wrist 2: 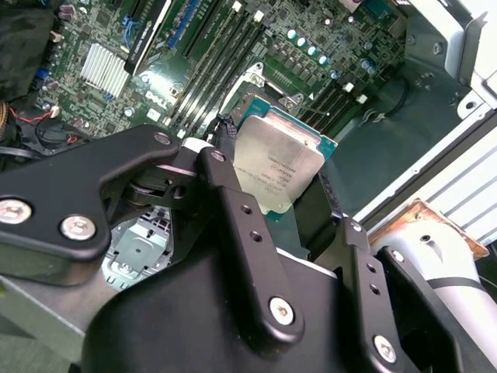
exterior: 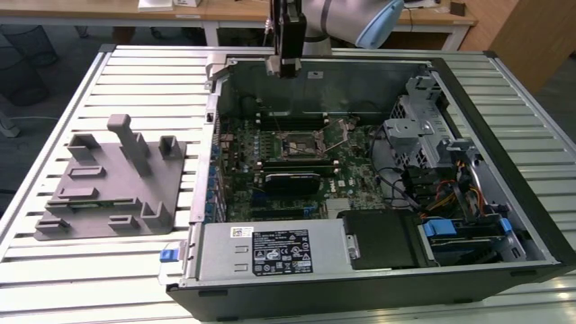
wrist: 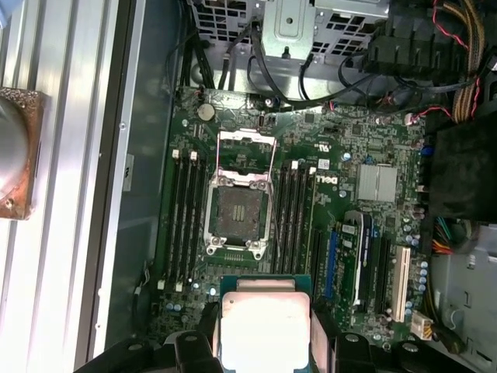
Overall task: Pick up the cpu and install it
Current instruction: 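Place the cpu into insertion slot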
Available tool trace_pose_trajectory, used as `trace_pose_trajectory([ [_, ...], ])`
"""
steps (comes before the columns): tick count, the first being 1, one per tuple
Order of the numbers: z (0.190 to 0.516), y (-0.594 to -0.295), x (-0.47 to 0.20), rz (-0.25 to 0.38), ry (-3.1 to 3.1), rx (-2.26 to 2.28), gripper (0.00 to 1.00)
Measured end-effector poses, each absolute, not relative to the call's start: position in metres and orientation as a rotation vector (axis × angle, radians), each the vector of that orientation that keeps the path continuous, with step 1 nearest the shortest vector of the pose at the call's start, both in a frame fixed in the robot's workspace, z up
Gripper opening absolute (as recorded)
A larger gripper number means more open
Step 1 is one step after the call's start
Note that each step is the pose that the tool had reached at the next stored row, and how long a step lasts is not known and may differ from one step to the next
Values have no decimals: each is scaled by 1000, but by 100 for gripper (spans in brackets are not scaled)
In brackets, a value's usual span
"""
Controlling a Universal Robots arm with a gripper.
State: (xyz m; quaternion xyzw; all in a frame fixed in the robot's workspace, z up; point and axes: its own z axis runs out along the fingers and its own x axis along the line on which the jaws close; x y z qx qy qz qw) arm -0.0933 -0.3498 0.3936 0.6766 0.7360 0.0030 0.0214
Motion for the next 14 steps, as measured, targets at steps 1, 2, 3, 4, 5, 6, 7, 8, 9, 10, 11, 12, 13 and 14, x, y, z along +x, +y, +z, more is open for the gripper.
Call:
trace_pose_trajectory([
  [1,393,-350,-93,9,2281,2097,54],
  [2,393,-350,-93,9,2281,2097,54],
  [3,393,-350,-93,9,2282,2097,54],
  [4,393,-350,-93,9,2282,2097,54],
  [5,392,-350,-93,9,2282,2097,54],
  [6,392,-349,-92,9,2282,2097,54],
  [7,391,-349,-92,9,2282,2097,54],
  [8,390,-348,-90,9,2282,2097,54],
  [9,389,-347,-88,9,2282,2097,54],
  [10,388,-346,-86,9,2282,2097,54],
  [11,387,-346,-84,9,2281,2097,54],
  [12,386,-346,-82,9,2282,2097,54],
  [13,384,-346,-81,9,2281,2097,54],
  [14,382,-346,-80,9,2281,2098,54],
])
